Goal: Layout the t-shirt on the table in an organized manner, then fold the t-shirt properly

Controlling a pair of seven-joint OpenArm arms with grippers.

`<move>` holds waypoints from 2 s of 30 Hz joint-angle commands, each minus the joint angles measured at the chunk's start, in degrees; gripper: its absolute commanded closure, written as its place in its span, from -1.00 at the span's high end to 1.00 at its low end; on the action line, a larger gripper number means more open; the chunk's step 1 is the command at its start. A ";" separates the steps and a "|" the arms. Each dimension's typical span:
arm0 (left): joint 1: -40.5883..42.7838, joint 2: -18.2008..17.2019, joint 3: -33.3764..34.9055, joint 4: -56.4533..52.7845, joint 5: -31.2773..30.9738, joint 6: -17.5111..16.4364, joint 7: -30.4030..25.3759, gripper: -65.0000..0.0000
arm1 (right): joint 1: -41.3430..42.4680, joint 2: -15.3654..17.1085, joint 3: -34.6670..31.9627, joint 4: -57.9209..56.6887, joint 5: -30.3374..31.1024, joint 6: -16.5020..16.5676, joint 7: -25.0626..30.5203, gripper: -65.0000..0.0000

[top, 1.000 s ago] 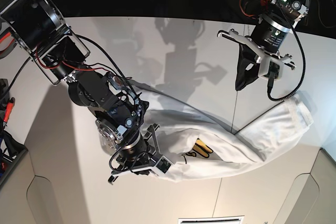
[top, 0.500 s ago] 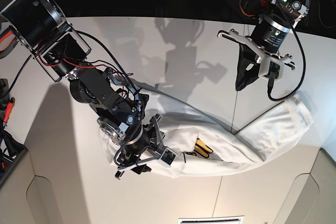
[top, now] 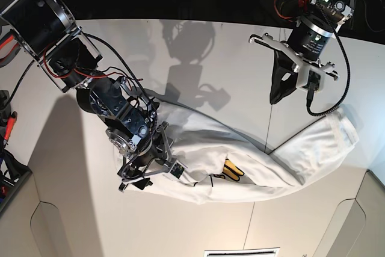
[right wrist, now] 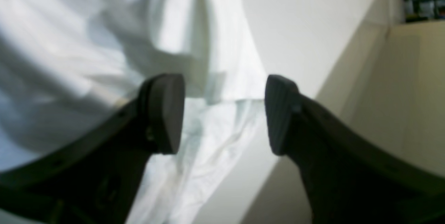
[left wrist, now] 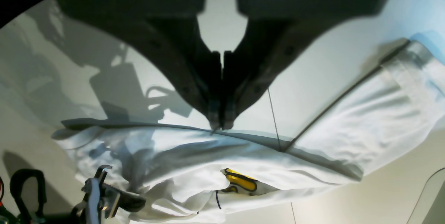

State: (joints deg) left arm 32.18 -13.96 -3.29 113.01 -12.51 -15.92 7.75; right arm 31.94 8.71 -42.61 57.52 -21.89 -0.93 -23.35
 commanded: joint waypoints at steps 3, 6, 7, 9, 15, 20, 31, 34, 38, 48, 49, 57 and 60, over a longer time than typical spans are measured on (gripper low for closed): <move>0.04 -0.15 -0.15 0.90 -0.48 -0.20 -1.03 -1.00 | 1.88 -0.17 0.50 0.79 -1.70 -2.29 0.90 0.12; 0.04 -0.15 -0.15 0.90 -0.48 -0.20 -1.03 -1.00 | 1.86 -0.17 0.50 0.79 -1.68 -2.27 0.87 0.07; 0.02 -0.15 -0.15 0.90 -0.48 -0.20 -1.03 -1.00 | 1.86 -0.17 0.50 0.79 -1.68 -2.27 0.90 0.01; 0.04 -0.15 -0.15 0.90 -0.48 -0.20 -1.03 -1.00 | 1.86 -0.17 0.50 0.79 -1.70 -2.29 1.18 -0.21; 0.04 -0.15 -0.15 0.90 -0.50 -0.17 -1.03 -1.00 | 2.67 -0.17 0.50 0.79 -3.52 -2.36 3.06 -0.91; 0.04 -0.13 -0.15 0.90 -0.50 -0.17 -1.03 -1.00 | 7.54 -0.17 0.50 0.74 -4.04 -3.28 5.38 -1.00; -0.61 1.53 -0.15 0.90 -0.50 -0.20 -1.01 -1.00 | 20.98 -3.89 4.79 -10.78 -4.04 -9.73 10.80 0.10; -0.74 1.60 -0.15 0.90 -0.50 -0.20 -0.98 -1.00 | 21.84 -4.09 7.58 -12.28 -4.02 -10.43 10.80 0.10; -0.76 1.57 -0.15 0.90 -0.48 -0.20 -0.98 -1.00 | 21.68 -3.63 9.66 -12.26 -1.46 -10.40 10.78 0.05; -0.76 1.55 -0.15 0.90 1.22 -0.20 -0.92 -1.00 | 12.72 -0.83 9.53 -10.14 1.55 6.86 8.44 -1.00; -0.79 1.53 -0.15 0.90 1.22 -0.20 -0.85 -1.00 | 11.37 -0.11 9.53 -9.40 1.53 8.90 8.55 -1.00; -7.80 1.57 0.04 -3.89 0.74 -4.98 4.74 -1.00 | 5.16 5.44 9.51 0.00 8.46 21.77 10.10 -1.00; -15.17 1.60 1.03 -13.84 -0.04 -4.87 5.95 -1.00 | 3.67 5.77 9.53 5.38 9.46 23.28 9.57 -1.00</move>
State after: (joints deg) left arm 17.10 -12.08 -2.28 98.15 -11.97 -20.51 14.61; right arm 33.82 14.48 -33.47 61.98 -12.67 22.72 -14.66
